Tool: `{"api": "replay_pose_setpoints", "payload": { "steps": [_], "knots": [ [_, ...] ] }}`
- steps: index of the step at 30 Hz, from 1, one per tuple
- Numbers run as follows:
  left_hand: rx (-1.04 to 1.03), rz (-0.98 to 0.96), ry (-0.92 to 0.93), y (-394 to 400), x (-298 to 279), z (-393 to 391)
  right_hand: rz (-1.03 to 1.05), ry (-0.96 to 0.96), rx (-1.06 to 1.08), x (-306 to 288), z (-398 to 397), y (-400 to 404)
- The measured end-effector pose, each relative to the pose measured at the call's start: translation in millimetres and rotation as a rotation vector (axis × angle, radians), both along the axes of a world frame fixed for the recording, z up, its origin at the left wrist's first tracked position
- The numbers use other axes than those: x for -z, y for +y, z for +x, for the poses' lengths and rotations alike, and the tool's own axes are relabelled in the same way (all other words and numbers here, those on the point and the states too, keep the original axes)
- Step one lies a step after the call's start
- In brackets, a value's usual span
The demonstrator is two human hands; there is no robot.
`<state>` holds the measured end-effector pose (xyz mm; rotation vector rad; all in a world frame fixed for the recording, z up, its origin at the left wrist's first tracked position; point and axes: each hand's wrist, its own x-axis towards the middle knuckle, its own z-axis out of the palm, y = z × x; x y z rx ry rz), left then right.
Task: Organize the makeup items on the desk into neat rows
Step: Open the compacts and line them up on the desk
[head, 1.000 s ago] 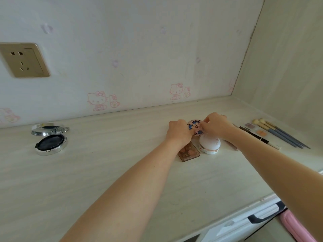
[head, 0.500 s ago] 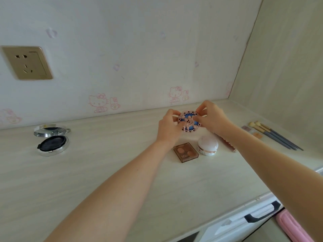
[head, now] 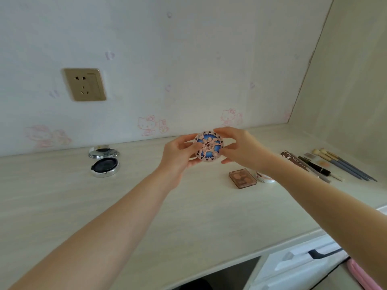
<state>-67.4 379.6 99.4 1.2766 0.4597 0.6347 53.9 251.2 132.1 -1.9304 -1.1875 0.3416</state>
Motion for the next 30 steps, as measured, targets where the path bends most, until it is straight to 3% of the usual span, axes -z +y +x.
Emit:
{"api": "replay_pose_setpoints", "payload": {
  "steps": [4,9,20,25,30],
  "knots": [
    [0.011,-0.074,0.032,10,3,-45,-0.054,-0.247,-0.131,6,-40,3],
    [-0.006,-0.146,0.058,21,8,-96,-0.037,-0.375,-0.237,17,-79,10],
    [-0.010,-0.334,0.102,31,23,-172,-0.074,-0.267,-0.349,40,-133,34],
    [0.078,-0.233,0.029,23,36,-189,-0.070,-0.153,-0.322,43,-147,40],
    [0.000,-0.115,-0.019,19,47,-193,-0.071,-0.071,-0.302,45,-153,45]
  ]
}}
